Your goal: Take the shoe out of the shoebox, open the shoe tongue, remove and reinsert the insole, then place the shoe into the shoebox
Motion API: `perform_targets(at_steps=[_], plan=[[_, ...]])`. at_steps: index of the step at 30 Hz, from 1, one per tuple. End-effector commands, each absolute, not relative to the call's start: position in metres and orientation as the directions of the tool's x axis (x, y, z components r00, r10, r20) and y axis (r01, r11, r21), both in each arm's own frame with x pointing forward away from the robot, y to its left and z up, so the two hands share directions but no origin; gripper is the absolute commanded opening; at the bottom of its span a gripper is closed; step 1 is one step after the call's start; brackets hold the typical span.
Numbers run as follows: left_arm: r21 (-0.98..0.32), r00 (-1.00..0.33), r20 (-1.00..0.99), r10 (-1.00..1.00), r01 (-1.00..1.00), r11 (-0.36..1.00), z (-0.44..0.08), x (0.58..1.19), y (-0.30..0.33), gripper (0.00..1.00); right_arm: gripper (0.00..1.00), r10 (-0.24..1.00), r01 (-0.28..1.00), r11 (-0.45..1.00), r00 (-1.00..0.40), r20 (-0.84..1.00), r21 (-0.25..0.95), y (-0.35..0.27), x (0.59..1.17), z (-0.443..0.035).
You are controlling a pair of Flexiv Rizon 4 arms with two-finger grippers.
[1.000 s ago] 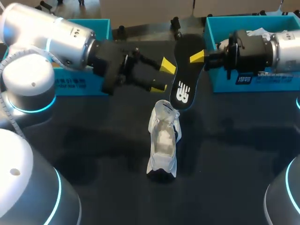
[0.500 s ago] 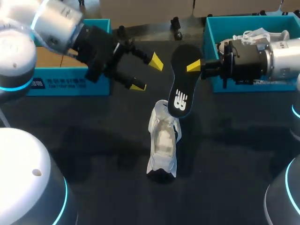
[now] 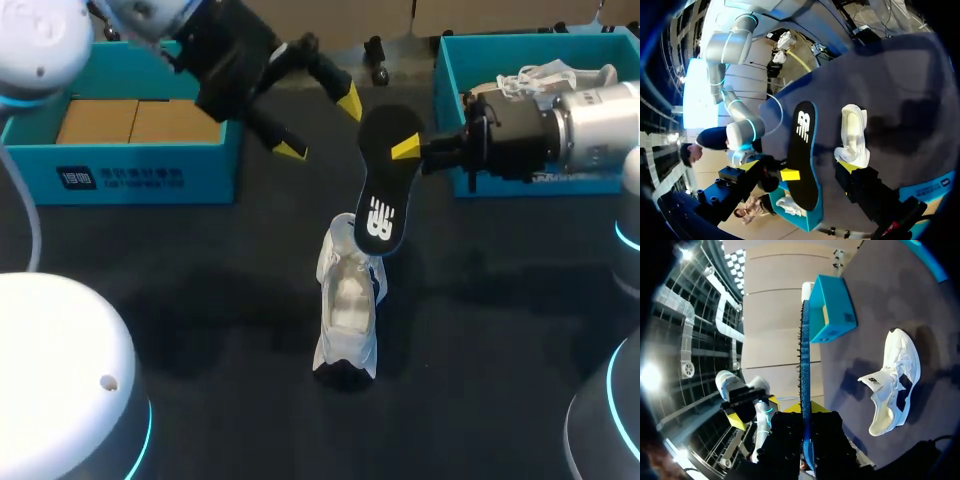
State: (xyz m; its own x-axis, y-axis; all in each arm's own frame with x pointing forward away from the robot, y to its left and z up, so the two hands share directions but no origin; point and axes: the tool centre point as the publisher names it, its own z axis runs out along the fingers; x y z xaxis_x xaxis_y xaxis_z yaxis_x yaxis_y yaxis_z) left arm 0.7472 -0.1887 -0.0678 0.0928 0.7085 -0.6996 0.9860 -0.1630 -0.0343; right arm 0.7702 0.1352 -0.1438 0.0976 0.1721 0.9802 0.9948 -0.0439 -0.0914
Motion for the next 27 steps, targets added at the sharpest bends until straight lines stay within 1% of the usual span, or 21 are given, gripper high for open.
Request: perform_targets(at_steps=[1,6,10,18,22,23,27], plan=[[-0.032,0.131,-0.453,0.882,0.986,-0.162,-0.06,0.753,-0.195,1.0,0.0,0.183,0.995,-0.033,0.1,0.978,-0.095,0.138,0.775,-0.146],[-0.038,0.142,-0.324,0.935,0.986,-0.163,-0.054,0.756,-0.196,1.0,0.0,0.181,0.995,-0.026,0.097,0.979,-0.094,0.14,0.776,-0.148],[-0.037,0.136,-0.26,0.956,0.988,-0.15,-0.051,0.762,-0.2,1.0,0.0,0.182,0.995,-0.022,0.095,0.979,-0.092,0.143,0.776,-0.15],[0.0,0.176,-0.146,0.973,0.984,-0.178,-0.043,0.769,-0.214,1.0,0.0,0.18,0.996,-0.015,0.093,0.979,-0.092,0.148,0.776,-0.153],[0.0,0.154,-0.091,0.984,0.988,-0.155,-0.044,0.773,-0.216,1.0,0.0,0.18,0.996,-0.013,0.091,0.98,-0.09,0.15,0.776,-0.153],[-0.015,0.128,-0.1,0.987,0.991,-0.13,-0.044,0.774,-0.216,1.0,0.0,0.18,0.996,-0.012,0.09,0.98,-0.089,0.151,0.776,-0.153],[0.004,0.116,-0.083,0.99,0.993,-0.117,-0.044,0.777,-0.218,1.0,0.0,0.18,0.996,-0.01,0.086,0.98,-0.086,0.153,0.776,-0.153]])
